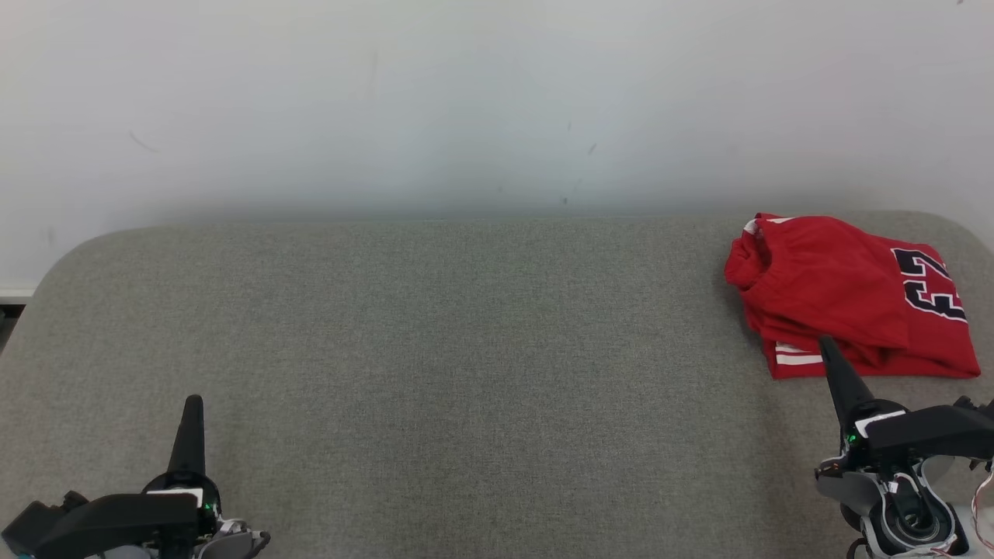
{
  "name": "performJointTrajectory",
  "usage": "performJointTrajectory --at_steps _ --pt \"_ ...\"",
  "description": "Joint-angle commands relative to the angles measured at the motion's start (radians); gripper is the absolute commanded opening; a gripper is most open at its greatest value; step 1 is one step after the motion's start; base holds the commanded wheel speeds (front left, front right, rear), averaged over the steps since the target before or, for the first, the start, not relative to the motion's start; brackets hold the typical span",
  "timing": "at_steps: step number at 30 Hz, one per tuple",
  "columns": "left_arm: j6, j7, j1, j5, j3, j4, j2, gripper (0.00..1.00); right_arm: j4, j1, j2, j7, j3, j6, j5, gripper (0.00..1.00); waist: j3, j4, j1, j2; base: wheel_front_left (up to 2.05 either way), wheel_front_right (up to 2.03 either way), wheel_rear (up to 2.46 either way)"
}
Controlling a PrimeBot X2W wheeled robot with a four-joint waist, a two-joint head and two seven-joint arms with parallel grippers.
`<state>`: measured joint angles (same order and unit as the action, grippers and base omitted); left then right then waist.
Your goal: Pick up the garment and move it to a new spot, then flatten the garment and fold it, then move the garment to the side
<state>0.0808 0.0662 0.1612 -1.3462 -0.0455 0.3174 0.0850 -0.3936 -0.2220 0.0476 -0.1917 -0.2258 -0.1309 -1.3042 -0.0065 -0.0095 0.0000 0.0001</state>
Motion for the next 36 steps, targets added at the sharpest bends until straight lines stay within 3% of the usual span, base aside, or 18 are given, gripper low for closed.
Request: performJointTrajectory --at_steps 1,36 --pt "0.01 -0.005 0.027 -0.03 0.006 0.001 0.001 0.0 0.002 -0.023 0.01 -0.006 -0.008 0.0 -0.025 0.0 0.001 0.0 0.0 -0.0001 0.0 0.0 0.0" --pt "0.055 -0.036 0.082 -0.287 0.025 0.052 -0.035 0.0 -0.021 -0.06 0.014 -0.069 -0.051 0.0 -0.256 0.0 0.015 0.01 0.0 -0.0001 0.0 0.0 0.0"
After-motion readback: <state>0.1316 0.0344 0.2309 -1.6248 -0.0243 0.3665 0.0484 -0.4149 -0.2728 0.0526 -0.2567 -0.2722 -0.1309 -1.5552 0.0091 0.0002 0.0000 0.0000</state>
